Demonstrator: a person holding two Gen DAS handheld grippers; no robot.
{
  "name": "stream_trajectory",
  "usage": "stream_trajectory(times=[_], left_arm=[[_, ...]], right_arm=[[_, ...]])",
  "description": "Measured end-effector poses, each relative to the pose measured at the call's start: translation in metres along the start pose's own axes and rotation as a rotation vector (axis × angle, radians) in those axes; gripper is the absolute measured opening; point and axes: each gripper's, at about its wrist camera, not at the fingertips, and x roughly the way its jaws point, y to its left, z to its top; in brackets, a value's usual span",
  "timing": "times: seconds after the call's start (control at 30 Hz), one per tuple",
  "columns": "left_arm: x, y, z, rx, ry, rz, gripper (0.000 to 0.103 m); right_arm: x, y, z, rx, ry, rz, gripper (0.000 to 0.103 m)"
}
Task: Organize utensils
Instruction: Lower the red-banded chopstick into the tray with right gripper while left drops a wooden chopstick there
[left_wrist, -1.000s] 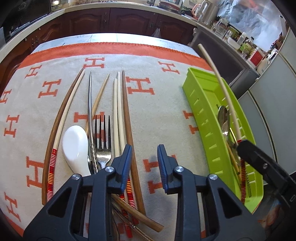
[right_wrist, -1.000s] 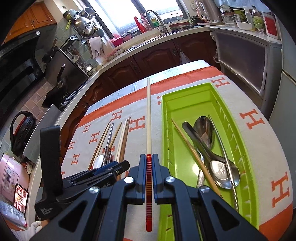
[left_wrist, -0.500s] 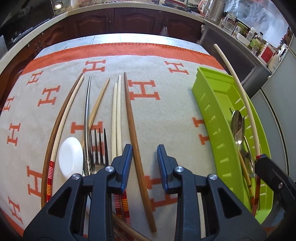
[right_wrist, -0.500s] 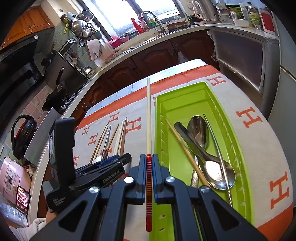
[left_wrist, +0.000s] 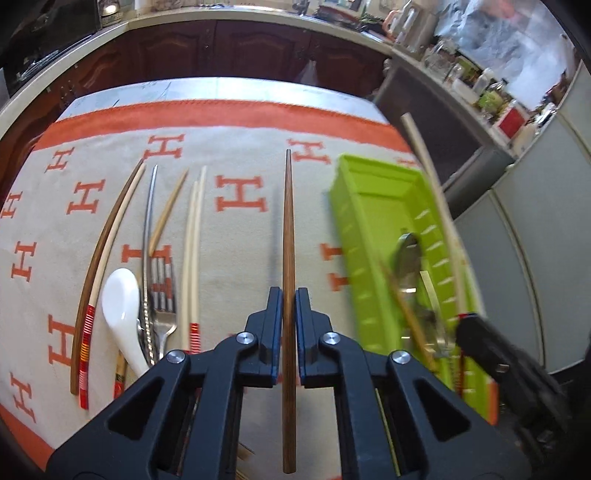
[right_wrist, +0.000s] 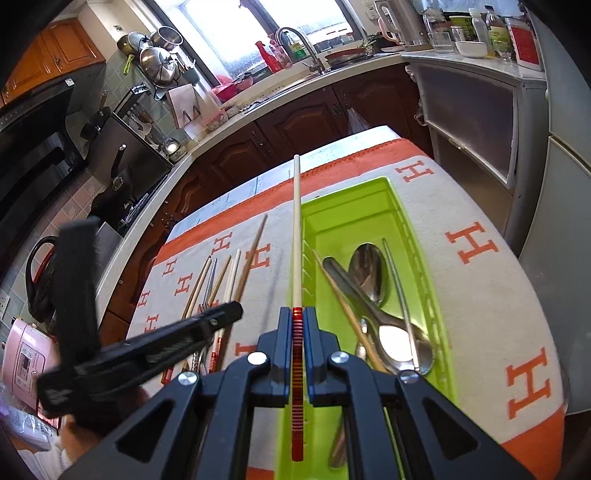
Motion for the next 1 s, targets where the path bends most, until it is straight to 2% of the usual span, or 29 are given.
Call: stream_trajectory(times=[0.23, 0.4, 0.63, 0.77, 0.83, 1.0], left_arm=[[-0.035, -0.044, 0.005, -0.005, -0.009, -0.108, 0.004], [-0.027, -0.072, 0.000, -0.020, 0.041, -0.137, 0.004], [0.005, -0.094, -0.026, -0.002, 0.144, -0.116, 0.005], [0.009, -0.099, -0.033, 0.038, 0.137, -0.066, 0.005], [0.006, -0.101, -0.034, 0.059, 0.133, -0.067, 0.006], [-0.012, -0.100, -0.034, 0.079, 0.098, -0.056, 0.028]], right_arm=[[-0.010, -0.018, 0.003, -0.017, 0.040, -0.032, 0.005], [-0.012, -0.023, -0.002, -0.020, 0.051, -0.063, 0.006], [-0.004, -0.039, -0.010, -0.017, 0.108, -0.117, 0.006], [-0.002, -0.046, -0.010, 0.014, 0.127, -0.129, 0.008], [-0.002, -0.048, -0.009, 0.021, 0.131, -0.136, 0.008], [-0.007, -0.045, -0.009, 0.024, 0.118, -0.143, 0.008]])
